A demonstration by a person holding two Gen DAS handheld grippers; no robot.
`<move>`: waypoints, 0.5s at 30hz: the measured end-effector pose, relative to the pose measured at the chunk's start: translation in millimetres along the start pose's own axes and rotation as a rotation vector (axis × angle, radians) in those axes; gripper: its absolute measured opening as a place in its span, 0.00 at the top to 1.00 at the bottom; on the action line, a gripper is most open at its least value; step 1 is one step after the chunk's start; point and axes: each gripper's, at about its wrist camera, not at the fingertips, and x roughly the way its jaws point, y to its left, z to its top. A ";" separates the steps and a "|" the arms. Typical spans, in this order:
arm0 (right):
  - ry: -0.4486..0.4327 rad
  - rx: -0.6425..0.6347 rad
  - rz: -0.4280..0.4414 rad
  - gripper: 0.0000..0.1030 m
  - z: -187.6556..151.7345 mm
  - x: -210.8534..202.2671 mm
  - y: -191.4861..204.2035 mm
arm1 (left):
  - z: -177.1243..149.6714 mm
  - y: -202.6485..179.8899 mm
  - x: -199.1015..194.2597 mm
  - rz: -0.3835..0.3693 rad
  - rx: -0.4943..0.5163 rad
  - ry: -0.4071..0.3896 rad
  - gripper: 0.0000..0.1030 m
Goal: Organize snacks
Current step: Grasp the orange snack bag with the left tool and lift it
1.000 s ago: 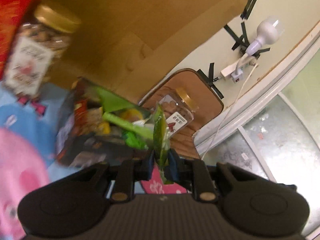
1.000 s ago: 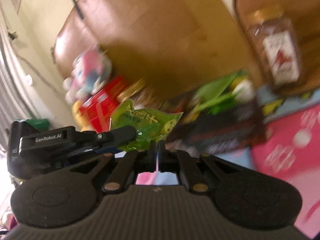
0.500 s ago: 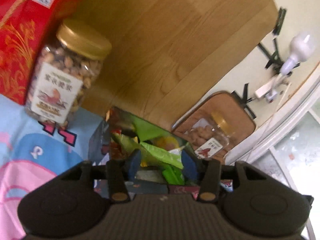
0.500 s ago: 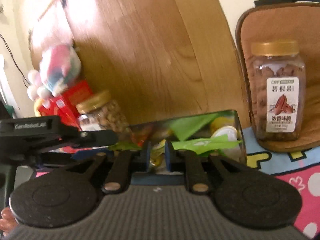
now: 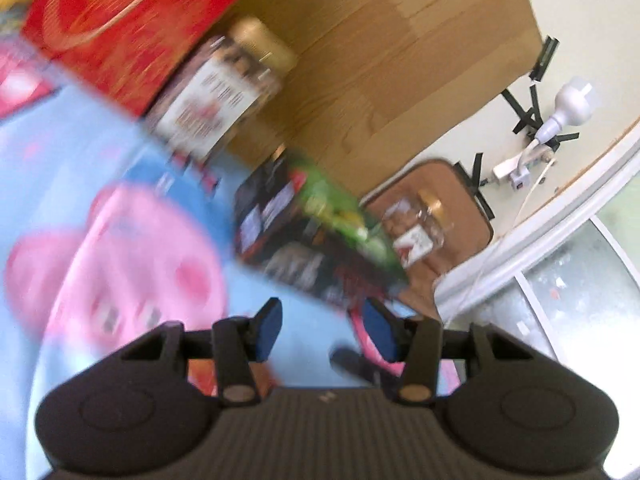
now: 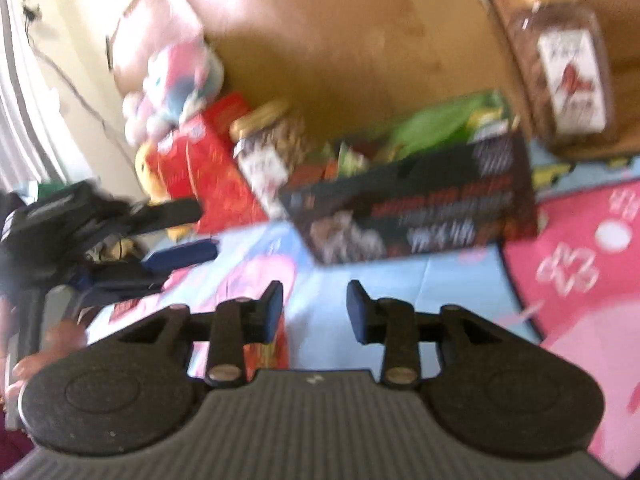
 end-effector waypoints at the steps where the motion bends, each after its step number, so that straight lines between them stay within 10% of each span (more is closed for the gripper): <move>1: 0.025 0.019 0.023 0.63 0.2 6.9 -1.5 | -10.8 8.5 -5.9 -0.011 -0.027 0.012 0.56; 15: 0.216 0.191 0.219 0.62 -16.7 39.2 -9.1 | -49.4 67.5 -18.2 -0.043 -0.230 0.039 0.76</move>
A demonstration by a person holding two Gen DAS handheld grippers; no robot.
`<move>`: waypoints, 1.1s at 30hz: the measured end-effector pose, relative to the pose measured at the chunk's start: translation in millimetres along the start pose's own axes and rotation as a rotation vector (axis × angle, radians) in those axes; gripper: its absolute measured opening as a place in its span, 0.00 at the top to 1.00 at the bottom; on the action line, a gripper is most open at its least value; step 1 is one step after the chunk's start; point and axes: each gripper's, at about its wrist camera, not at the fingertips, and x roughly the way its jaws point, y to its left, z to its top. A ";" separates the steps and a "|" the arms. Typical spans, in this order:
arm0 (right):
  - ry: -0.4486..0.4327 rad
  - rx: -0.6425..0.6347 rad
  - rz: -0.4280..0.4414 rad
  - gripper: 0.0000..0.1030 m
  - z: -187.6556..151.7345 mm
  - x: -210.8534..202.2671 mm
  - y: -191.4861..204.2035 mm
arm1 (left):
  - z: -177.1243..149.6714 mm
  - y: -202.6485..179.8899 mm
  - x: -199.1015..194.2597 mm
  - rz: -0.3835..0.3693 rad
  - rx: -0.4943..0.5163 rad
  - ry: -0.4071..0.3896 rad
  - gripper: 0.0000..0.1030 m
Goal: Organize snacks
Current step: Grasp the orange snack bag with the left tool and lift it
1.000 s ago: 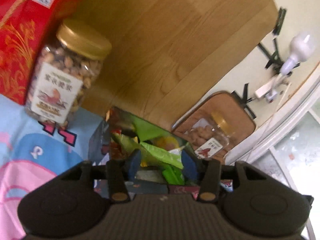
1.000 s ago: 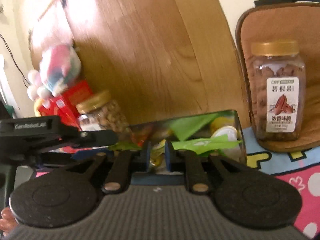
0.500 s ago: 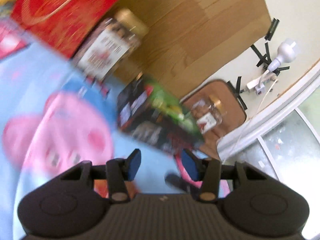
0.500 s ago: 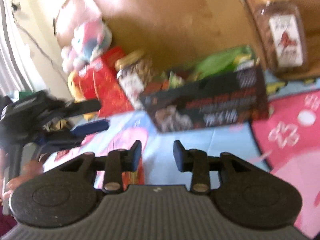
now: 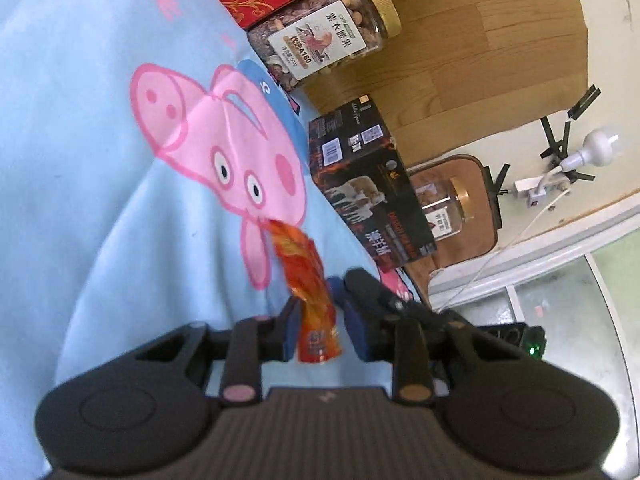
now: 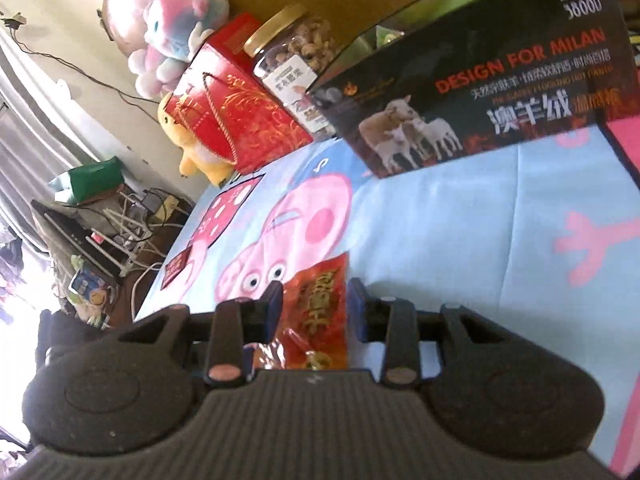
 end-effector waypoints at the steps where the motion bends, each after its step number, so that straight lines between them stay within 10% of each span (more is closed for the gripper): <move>1: -0.003 0.022 0.022 0.62 -3.1 -3.4 -2.4 | -0.1 0.2 -1.2 0.000 0.004 -0.004 0.76; 7: -0.032 0.193 0.298 0.65 -20.6 -21.4 -22.3 | 2.8 7.2 -5.8 -0.042 -0.024 -0.002 0.76; 20: 0.039 -0.003 0.087 0.82 -30.1 4.4 12.5 | 1.3 4.2 -5.3 -0.017 0.001 -0.004 0.78; 33: 0.004 0.144 0.183 0.89 -39.2 -9.6 -11.3 | 4.9 5.8 -10.8 -0.073 -0.061 0.000 0.57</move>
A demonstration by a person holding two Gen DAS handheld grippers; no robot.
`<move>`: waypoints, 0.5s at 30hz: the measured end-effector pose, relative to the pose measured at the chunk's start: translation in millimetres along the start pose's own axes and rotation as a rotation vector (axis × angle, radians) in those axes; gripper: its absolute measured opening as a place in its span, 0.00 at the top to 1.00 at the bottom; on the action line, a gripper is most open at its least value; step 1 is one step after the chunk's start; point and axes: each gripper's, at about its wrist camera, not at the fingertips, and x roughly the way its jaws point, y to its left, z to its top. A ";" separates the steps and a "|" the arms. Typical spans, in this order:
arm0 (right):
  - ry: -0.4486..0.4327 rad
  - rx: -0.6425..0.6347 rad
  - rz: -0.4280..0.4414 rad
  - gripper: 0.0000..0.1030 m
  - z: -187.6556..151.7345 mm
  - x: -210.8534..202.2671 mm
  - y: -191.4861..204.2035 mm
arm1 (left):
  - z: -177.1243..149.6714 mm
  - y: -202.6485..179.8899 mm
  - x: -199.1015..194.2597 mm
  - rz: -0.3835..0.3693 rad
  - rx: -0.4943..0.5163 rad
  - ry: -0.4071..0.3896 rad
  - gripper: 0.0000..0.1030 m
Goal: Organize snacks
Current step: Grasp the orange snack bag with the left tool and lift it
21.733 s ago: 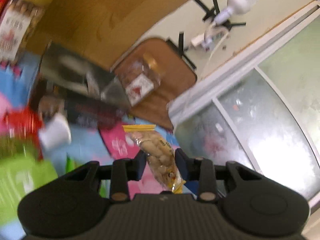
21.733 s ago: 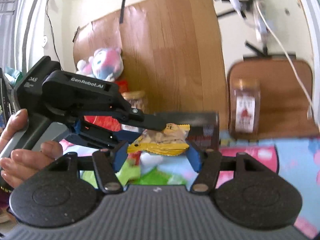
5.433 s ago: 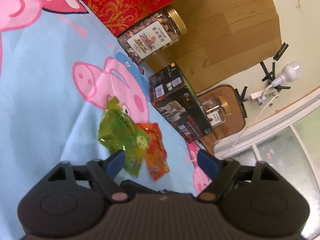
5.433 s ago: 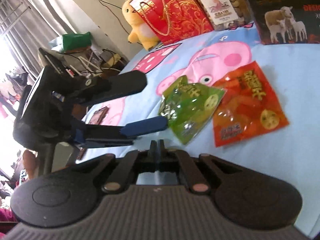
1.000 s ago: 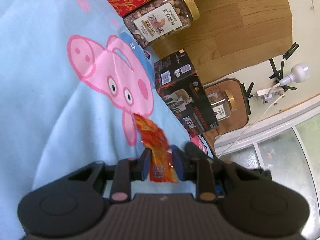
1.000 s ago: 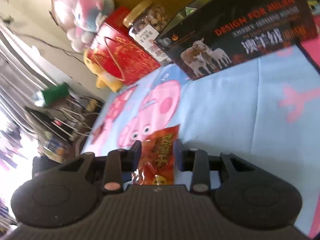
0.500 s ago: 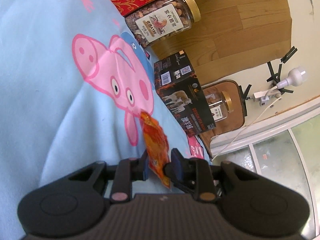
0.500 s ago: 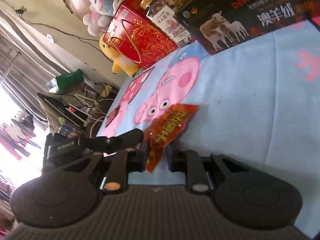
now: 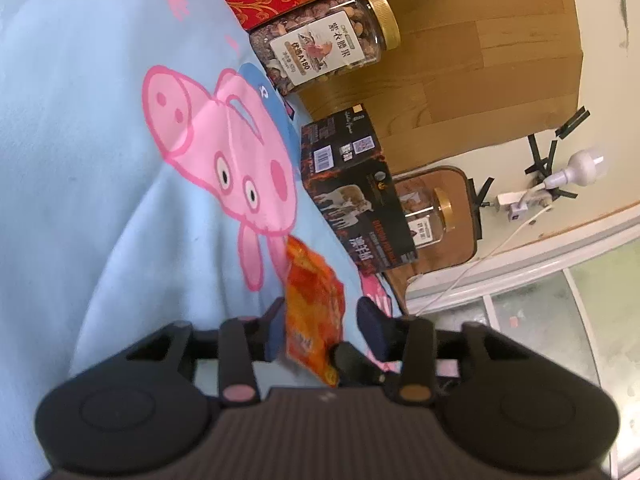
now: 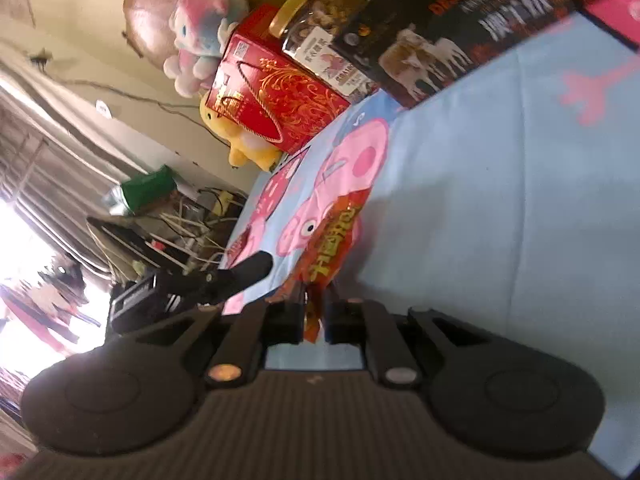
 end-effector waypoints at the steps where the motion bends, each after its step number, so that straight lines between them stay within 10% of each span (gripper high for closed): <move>1: 0.001 0.015 0.012 0.89 -0.7 -0.5 0.5 | -0.4 -1.8 -0.7 0.000 0.001 -0.001 0.52; 9: 0.011 0.122 0.148 0.93 -10.7 -11.4 2.4 | -6.9 -15.0 -6.3 -0.027 0.001 -0.005 0.16; 15: 0.021 0.124 0.205 0.92 -12.6 -11.2 13.6 | -15.5 -26.5 -10.2 -0.029 0.021 -0.012 0.12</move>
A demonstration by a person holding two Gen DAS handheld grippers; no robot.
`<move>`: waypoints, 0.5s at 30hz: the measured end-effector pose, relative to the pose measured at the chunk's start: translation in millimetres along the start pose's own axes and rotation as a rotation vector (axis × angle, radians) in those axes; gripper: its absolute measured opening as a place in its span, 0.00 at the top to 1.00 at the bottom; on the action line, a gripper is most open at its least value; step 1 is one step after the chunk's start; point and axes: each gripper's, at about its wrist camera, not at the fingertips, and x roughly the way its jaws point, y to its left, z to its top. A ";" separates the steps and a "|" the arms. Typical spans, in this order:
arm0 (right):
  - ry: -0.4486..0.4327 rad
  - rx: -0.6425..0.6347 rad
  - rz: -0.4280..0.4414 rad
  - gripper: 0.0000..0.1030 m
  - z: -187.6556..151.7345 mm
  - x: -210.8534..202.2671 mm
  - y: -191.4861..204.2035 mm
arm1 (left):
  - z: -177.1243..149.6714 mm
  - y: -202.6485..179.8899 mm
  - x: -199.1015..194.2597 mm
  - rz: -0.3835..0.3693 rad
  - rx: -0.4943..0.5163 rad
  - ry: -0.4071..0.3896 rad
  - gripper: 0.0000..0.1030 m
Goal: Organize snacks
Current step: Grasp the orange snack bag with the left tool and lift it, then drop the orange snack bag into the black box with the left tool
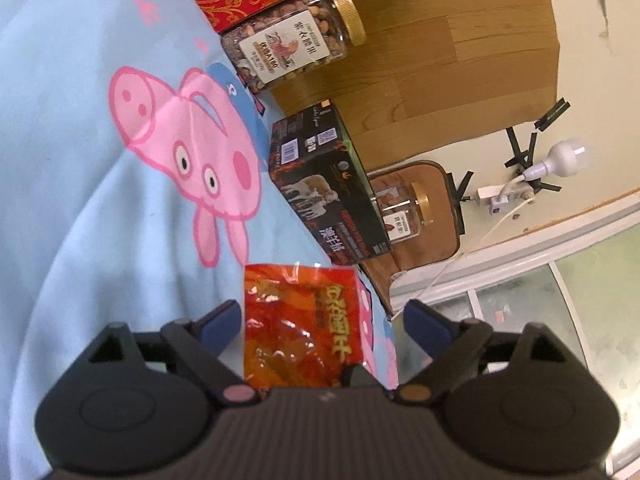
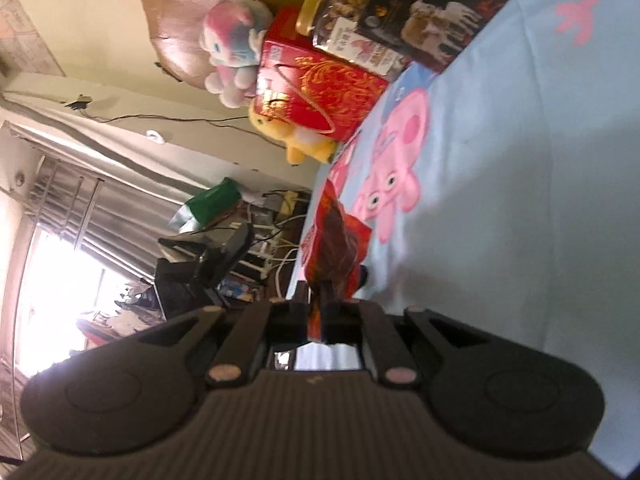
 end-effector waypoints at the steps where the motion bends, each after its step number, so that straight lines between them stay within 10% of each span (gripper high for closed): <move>1: 0.000 -0.004 0.004 0.92 -0.1 0.4 2.3 | -0.1 -0.4 -1.2 -0.007 0.000 -0.002 0.12; 15: -0.023 -0.006 0.020 0.93 1.1 -7.5 4.0 | 9.3 1.6 -27.6 -0.068 -0.018 -0.069 0.12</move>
